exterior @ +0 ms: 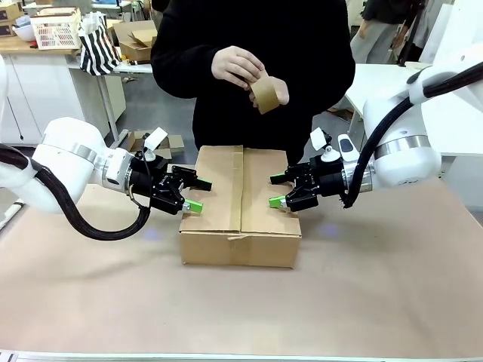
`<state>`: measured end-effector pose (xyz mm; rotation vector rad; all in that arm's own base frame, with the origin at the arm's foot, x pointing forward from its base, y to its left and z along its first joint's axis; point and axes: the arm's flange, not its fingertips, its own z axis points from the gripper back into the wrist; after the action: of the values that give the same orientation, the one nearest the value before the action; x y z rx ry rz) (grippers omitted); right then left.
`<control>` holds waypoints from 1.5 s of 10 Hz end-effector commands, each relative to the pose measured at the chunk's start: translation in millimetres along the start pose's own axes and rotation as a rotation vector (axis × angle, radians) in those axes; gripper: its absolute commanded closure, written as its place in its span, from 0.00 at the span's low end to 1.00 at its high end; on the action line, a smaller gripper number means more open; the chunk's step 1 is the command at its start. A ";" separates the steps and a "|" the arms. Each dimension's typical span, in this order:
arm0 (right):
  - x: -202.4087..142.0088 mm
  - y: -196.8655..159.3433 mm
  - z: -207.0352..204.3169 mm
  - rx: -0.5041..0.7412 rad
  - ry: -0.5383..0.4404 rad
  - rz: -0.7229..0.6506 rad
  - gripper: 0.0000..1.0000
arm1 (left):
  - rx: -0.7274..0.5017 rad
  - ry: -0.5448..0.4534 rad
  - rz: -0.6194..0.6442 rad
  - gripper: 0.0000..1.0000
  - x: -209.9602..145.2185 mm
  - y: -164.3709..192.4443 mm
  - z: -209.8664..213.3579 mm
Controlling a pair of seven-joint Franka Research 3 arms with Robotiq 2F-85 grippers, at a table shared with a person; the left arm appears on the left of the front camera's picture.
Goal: Pack the gift set into the box.
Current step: Press and hold the closed box until the human finishes sealing it.
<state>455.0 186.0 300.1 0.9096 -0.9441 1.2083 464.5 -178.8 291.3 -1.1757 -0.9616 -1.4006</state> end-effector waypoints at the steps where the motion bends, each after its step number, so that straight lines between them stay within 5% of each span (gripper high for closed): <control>1: -1.8 0.7 -0.3 -0.004 0.007 -0.003 0.00 | -0.005 -0.007 -0.012 0.00 0.5 -0.6 0.3; 15: -1.8 0.7 -0.3 -0.004 0.007 -0.003 0.00 | -0.005 -0.007 -0.012 0.00 0.5 -0.6 0.3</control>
<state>455.0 186.0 300.1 0.9096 -0.9441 1.2083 464.5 -178.8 291.4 -1.1757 -0.9616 -1.4006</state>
